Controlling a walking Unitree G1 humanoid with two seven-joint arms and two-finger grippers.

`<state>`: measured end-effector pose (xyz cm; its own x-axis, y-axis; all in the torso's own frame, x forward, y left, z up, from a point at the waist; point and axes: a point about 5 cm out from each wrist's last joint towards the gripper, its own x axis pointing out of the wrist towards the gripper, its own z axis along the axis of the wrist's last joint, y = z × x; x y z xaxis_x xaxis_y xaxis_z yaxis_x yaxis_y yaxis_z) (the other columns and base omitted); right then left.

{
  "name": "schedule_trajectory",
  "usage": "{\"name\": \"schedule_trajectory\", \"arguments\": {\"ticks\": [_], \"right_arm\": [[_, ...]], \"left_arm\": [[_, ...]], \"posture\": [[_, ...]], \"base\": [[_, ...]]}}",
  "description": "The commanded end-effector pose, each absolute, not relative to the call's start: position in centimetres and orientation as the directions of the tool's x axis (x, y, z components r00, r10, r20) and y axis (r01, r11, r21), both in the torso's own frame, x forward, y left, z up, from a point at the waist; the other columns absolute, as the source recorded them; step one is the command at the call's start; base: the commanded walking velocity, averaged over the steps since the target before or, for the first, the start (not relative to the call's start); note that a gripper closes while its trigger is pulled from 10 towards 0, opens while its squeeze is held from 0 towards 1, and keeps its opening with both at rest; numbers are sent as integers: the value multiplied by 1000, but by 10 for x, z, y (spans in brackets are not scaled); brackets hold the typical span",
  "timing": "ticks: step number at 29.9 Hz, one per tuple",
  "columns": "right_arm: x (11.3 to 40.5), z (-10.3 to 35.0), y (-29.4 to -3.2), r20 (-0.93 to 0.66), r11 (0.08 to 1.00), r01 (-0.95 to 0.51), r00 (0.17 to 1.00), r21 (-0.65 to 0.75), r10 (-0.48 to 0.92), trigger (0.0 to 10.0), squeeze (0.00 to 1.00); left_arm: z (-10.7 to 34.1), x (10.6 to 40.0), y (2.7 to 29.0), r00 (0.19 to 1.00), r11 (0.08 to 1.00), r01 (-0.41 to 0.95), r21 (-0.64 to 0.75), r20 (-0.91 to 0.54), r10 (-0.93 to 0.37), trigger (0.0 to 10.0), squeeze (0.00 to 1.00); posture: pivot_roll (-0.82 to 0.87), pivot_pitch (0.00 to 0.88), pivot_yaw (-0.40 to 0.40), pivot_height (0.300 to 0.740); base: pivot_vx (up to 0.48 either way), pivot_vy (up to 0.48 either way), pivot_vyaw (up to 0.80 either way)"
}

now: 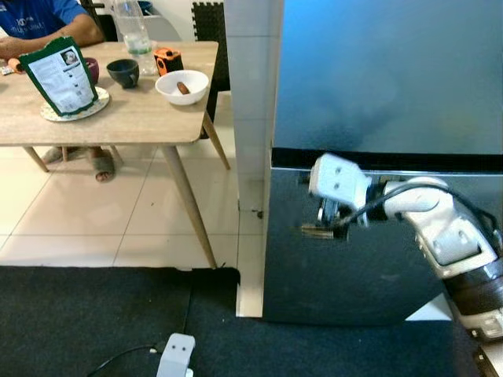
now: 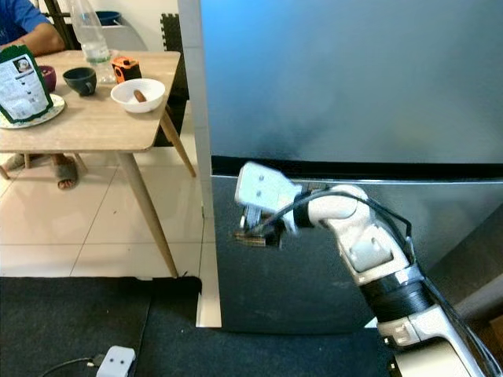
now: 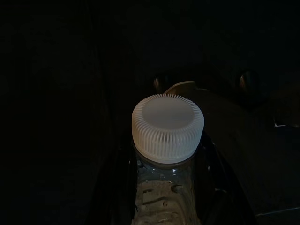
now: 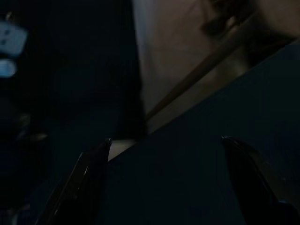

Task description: Restocking fridge

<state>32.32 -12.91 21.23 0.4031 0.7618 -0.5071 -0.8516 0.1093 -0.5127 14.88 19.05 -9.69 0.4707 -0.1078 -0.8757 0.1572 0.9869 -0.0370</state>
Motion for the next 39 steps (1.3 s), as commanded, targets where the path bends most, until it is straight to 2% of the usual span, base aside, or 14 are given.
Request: {"name": "schedule_trajectory", "arguments": {"ticks": [1,5,8,12,18,20,22,29,35,38,39], "right_arm": [[319,214,-129,-528,75,-850,391,-522,754,10000,0],[320,217,-129,-517,81,-840,403,-537,755,10000,0],[319,235,-116,-368,144,-832,384,-535,847,10000,0],[323,244,-114,-307,191,-818,405,-543,861,10000,0],[351,247,-126,-251,370,-713,603,-596,758,10000,0],[354,245,-130,-269,377,-695,631,-612,728,10000,0],[358,236,-135,-323,360,-679,663,-640,675,10000,0],[361,225,-139,-392,330,-680,679,-655,621,10000,0],[352,215,-142,-500,203,-758,581,-621,642,10000,0],[352,214,-143,-508,191,-762,573,-619,643,10000,0],[350,213,-144,-533,156,-775,551,-613,642,10000,0]], "left_arm": [[-105,130,176,403,982,164,-96,-902,-156,10000,0],[-106,130,175,403,982,164,-97,-902,-156,10000,0],[-105,131,174,404,981,165,-100,-901,-160,10000,0],[-105,131,173,405,981,166,-101,-900,-161,10000,0],[-105,131,174,406,981,164,-100,-900,-159,10000,0],[-105,131,174,406,982,163,-100,-900,-159,10000,0],[-106,130,174,406,982,161,-101,-900,-159,10000,0],[-106,128,175,403,982,159,-98,-902,-155,10000,0],[-106,128,177,401,982,163,-94,-903,-153,10000,0],[-106,128,177,401,982,163,-94,-903,-153,10000,0],[-106,129,176,403,982,164,-93,-902,-153,10000,0]], "posture": [[-107,103,-29,740],[-107,103,-29,740],[-110,103,-29,740],[-110,103,-29,740],[-104,107,-33,740],[-104,107,-33,740],[-97,110,-36,740],[-97,109,-36,740],[-98,103,-35,740],[-98,103,-35,740],[-98,103,-35,740]], "base": [[0,0,0],[0,0,0],[0,0,0],[0,0,0],[0,0,0],[0,0,0],[0,0,0],[0,0,0],[0,0,0],[0,0,0],[0,0,0]]}}
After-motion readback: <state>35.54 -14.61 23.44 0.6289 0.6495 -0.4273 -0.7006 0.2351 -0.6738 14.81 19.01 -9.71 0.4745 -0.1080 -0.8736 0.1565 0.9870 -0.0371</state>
